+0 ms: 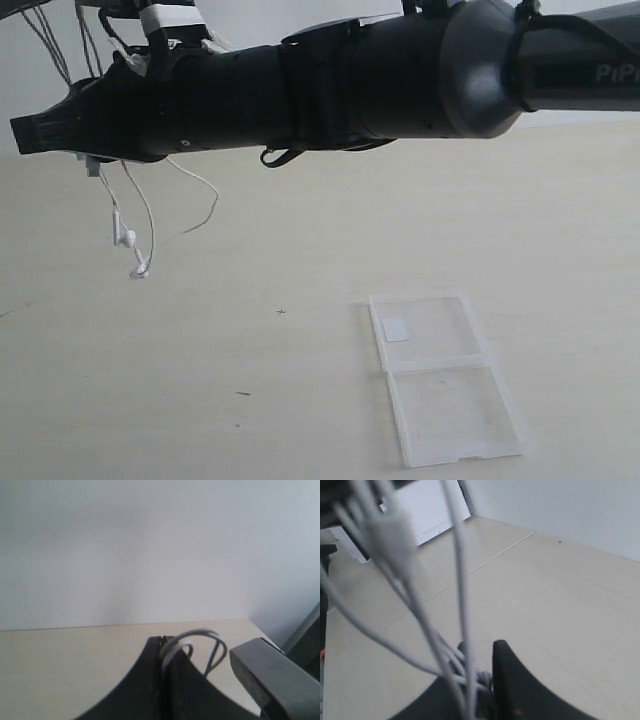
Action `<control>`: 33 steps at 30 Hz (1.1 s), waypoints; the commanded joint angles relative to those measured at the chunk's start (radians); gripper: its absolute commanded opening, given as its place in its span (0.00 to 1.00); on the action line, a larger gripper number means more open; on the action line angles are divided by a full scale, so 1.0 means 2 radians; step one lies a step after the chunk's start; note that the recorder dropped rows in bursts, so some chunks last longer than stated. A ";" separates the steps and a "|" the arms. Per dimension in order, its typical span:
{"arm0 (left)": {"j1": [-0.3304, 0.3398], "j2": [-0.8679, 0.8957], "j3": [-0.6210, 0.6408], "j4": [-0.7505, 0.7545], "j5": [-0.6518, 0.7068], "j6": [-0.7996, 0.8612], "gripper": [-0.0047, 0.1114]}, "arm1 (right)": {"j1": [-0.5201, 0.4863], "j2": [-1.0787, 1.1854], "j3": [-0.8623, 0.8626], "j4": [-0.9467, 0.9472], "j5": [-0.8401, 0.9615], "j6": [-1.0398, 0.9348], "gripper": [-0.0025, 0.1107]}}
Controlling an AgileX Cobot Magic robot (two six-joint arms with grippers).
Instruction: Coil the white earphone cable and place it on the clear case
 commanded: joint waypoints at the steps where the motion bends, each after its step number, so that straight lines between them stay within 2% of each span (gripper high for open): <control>1: 0.001 -0.008 0.001 0.007 0.031 0.007 0.04 | 0.000 -0.003 -0.004 -0.076 -0.005 0.058 0.02; 5: 0.001 -0.008 0.001 0.009 0.036 0.015 0.04 | 0.000 -0.022 -0.004 -0.236 -0.023 0.198 0.02; 10: 0.001 -0.008 0.006 0.026 0.071 0.017 0.04 | 0.000 -0.070 -0.004 -0.504 -0.007 0.405 0.02; 11: 0.001 -0.007 0.016 0.032 0.073 0.016 0.04 | 0.000 -0.093 -0.004 -0.595 0.012 0.475 0.02; 12: 0.001 -0.007 0.022 0.032 0.077 0.016 0.04 | 0.000 -0.103 -0.004 -0.634 0.023 0.504 0.02; 13: 0.001 -0.007 0.036 0.031 0.086 0.012 0.04 | 0.000 -0.127 -0.004 -0.713 0.055 0.548 0.02; 15: 0.001 -0.007 0.053 0.028 0.084 0.006 0.04 | 0.000 -0.157 -0.004 -0.779 0.079 0.580 0.02; 23: 0.001 -0.005 0.077 0.032 -0.004 -0.007 0.04 | 0.000 -0.245 -0.004 -0.811 0.133 0.568 0.02; 29: 0.001 -0.005 0.080 0.066 -0.148 0.037 0.04 | 0.000 -0.258 -0.004 -0.836 0.165 0.566 0.02; 33: 0.001 -0.005 0.084 0.095 -0.161 0.037 0.04 | 0.000 -0.259 -0.004 -0.847 0.166 0.567 0.02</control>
